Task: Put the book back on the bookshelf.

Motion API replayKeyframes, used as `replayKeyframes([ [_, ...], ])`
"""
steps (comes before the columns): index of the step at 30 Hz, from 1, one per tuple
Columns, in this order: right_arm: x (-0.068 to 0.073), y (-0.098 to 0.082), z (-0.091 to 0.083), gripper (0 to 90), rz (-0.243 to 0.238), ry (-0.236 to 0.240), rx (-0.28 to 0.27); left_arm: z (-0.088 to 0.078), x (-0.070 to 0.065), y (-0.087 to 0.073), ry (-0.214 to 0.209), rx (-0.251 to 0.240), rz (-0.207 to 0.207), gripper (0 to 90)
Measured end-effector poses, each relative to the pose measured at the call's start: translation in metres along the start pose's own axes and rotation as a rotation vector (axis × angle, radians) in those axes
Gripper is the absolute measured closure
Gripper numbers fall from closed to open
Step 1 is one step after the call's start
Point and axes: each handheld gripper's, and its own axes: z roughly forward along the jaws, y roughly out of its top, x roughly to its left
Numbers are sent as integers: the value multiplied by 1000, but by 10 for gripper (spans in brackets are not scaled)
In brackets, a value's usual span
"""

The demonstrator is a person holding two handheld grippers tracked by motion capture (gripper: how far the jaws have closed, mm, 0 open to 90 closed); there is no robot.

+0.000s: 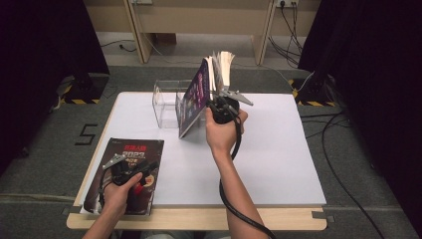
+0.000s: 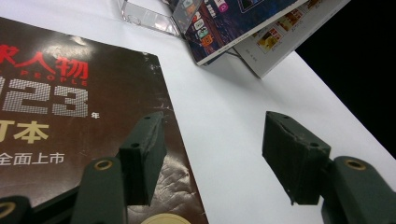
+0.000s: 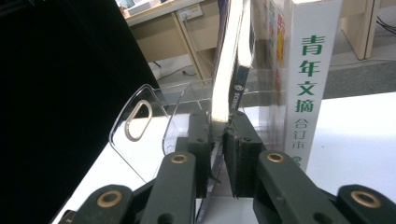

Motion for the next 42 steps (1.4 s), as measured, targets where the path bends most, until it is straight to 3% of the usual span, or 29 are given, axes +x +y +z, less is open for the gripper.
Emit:
replayKeyframes([
  [11, 10, 15, 14, 827, -22, 7, 9, 0, 0, 0, -1, -2, -2, 385],
  [21, 10, 26, 28, 822, -22, -31, -5, 1, 0, 0, -4, -2, -3, 385],
  [29, 14, 18, 24, 748, -92, -57, -20, 1, 0, 0, -4, -3, -2, 385],
  [38, 9, 4, 7, 687, -47, -57, -48, 0, 0, 0, -3, -5, -1, 385],
  [42, 2, -3, 8, 638, -28, -59, -43, 1, -1, 0, -4, -3, 1, 385],
])
